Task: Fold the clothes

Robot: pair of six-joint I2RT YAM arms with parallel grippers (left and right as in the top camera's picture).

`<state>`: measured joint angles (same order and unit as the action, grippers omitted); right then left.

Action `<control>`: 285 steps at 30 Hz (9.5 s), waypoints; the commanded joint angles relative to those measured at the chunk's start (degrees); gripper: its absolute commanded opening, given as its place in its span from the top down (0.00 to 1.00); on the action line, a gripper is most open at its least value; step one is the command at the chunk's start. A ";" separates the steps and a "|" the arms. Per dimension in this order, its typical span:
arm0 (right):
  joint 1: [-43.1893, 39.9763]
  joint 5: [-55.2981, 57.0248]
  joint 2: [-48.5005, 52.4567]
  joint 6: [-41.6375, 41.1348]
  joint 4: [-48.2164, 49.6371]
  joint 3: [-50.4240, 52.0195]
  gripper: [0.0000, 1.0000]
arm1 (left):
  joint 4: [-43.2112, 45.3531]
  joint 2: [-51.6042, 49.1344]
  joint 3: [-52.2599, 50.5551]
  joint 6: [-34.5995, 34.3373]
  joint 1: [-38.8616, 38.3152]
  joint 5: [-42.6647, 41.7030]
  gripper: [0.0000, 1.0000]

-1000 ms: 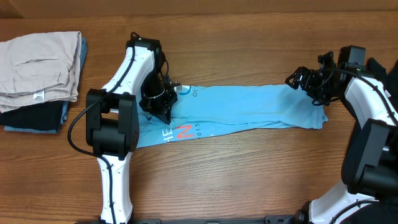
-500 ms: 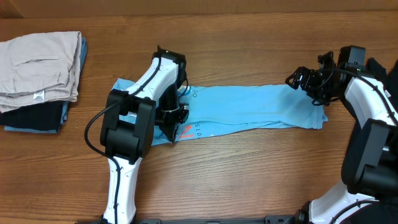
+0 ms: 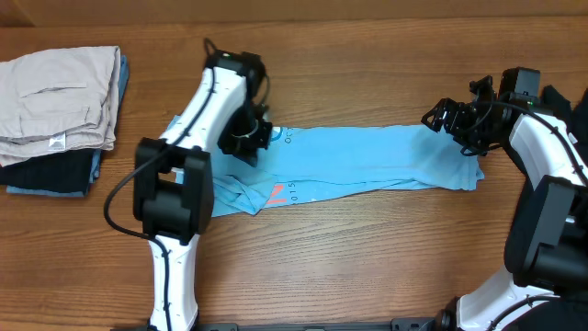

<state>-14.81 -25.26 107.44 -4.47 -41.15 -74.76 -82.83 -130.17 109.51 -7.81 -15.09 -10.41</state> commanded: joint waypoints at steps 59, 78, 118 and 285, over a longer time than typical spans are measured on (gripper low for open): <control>-11.89 21.27 0.04 12.70 3.08 -8.46 0.96 | 11.61 1.44 0.90 -1.01 20.31 -6.49 0.00; 21.11 11.43 -0.04 1.57 -22.36 -18.78 0.96 | 11.61 1.44 0.90 -1.01 20.31 -6.47 0.00; 24.52 -0.39 -0.04 0.42 -2.89 -3.41 0.56 | 11.61 1.44 0.90 -1.01 20.37 -6.49 0.00; -2.60 -11.30 7.43 12.41 1.81 1.60 0.96 | 11.61 1.44 0.90 -1.01 20.33 -6.49 0.00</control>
<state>-12.99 -37.06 115.55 7.53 -39.55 -71.83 -71.11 -130.17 109.51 -9.45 5.61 -17.28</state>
